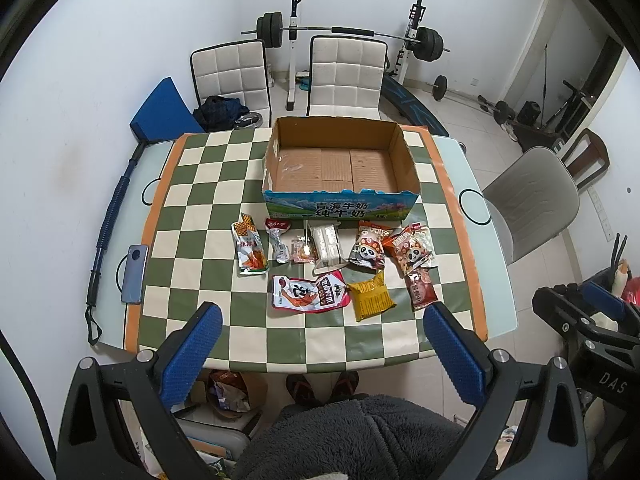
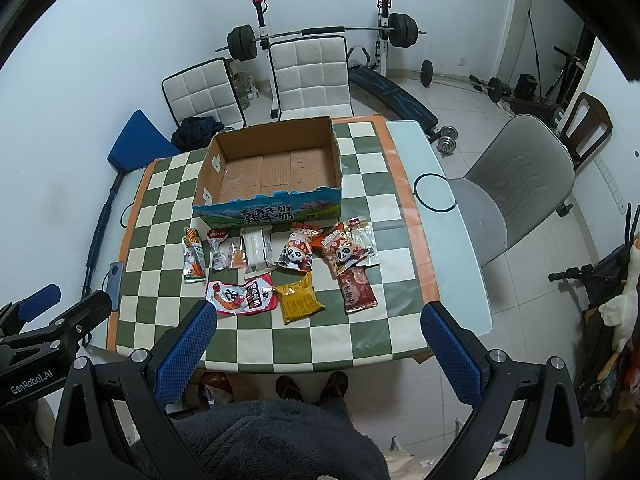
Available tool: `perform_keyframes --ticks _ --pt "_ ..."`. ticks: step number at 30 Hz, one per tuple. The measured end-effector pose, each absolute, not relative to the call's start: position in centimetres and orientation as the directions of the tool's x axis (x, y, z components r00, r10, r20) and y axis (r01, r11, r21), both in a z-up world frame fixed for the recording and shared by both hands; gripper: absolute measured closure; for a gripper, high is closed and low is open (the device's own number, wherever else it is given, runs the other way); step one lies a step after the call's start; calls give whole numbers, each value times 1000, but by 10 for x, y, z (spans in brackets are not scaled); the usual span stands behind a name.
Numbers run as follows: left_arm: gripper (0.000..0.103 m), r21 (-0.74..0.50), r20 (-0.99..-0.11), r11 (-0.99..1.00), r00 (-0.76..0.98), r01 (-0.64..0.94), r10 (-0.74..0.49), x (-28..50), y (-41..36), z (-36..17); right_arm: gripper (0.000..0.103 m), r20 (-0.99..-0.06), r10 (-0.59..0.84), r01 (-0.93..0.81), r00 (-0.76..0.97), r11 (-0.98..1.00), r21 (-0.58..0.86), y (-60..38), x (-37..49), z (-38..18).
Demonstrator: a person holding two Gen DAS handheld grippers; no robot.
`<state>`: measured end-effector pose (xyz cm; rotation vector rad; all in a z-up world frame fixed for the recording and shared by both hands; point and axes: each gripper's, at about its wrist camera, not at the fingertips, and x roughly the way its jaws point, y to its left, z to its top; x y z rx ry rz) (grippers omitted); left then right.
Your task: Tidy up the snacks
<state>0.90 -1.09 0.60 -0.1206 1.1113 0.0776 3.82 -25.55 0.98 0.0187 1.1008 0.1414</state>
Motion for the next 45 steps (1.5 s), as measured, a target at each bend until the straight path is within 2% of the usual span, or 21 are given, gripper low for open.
perform_keyframes --ticks 13,17,25,32,45 --pt "0 -60 -895 982 445 -177 25 24 1 3 0 -884 174 -105 434 984 142 -258 48 -11" --pt "0 -50 -919 963 391 -266 61 41 25 -34 0 -903 204 -75 377 979 190 -259 76 -44" --pt "5 30 -966 926 228 -377 124 74 65 -128 0 -954 247 -47 173 969 243 -251 143 -170" --pt "6 -8 -991 898 121 -439 50 112 105 -199 0 -965 251 -23 80 968 250 -227 188 -259" --pt "6 -95 -993 886 -21 -454 -117 194 172 -308 0 -971 239 -53 -8 970 239 -114 252 -336"
